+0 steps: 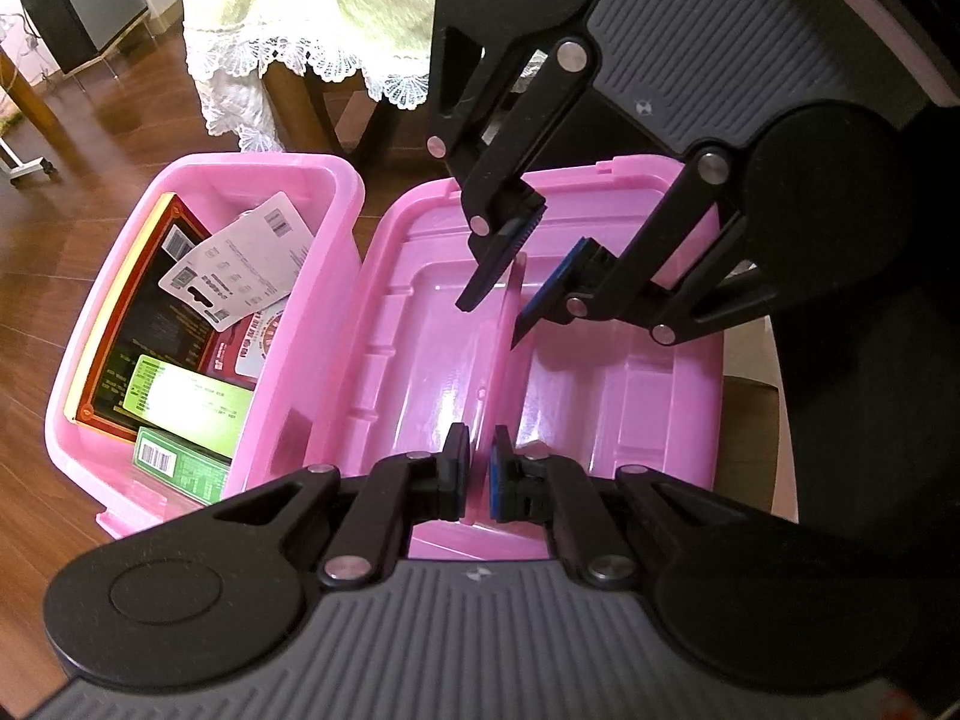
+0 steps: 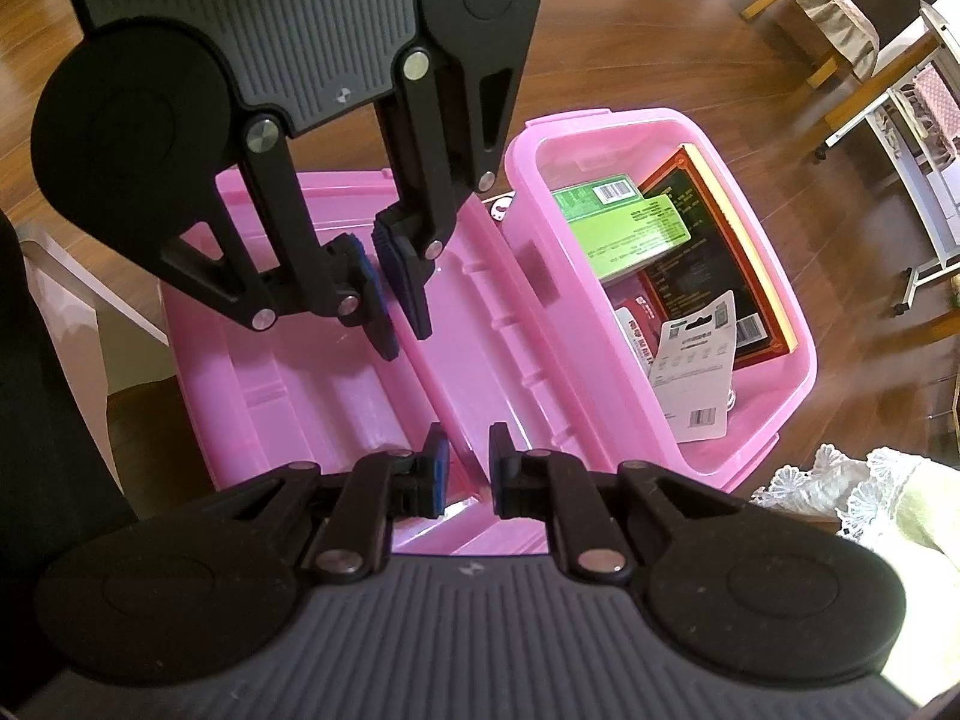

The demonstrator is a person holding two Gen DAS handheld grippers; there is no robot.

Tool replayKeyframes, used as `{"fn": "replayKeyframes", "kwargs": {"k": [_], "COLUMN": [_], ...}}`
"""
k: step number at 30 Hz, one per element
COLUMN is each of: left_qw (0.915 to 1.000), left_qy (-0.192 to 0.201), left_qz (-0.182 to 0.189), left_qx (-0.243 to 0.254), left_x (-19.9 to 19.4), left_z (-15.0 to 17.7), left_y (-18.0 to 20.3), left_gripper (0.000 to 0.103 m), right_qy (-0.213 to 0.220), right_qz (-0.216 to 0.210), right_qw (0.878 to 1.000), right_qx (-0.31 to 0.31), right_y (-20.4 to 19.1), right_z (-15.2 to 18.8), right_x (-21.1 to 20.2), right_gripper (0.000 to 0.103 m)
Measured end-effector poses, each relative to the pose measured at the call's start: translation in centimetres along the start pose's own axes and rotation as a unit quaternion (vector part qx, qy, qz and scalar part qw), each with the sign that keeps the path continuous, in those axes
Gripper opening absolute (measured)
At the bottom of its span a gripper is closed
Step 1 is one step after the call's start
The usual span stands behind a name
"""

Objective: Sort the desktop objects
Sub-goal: 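Hold the lid with both grippers above the open pink tub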

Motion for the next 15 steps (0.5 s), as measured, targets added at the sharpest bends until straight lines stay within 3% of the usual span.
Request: {"fn": "replayKeyframes", "kwargs": {"k": [15], "left_qw": [0.9997], "left_qy": [0.011], "left_qz": [-0.021], "left_qx": [0.009], "left_x": [-2.2], "left_z": [-0.8], "left_y": [-0.1], "left_gripper": [0.004], "right_qy": [0.017], "right_qz": [0.029], "right_qw": [0.999], "right_qx": [0.003], "right_y": [0.5], "right_z": [-0.5], "right_x": [-2.2], "right_gripper": [0.01]}}
Point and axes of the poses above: each gripper's, at about its wrist camera, not at the fingertips, and x roughly the way its jaws point, y to its right, z to its underside, the point moved 2 cm from there along x, roughly the way its jaws point, and after that the axes turned 2 degrees about -x, right-handed, at the moved point
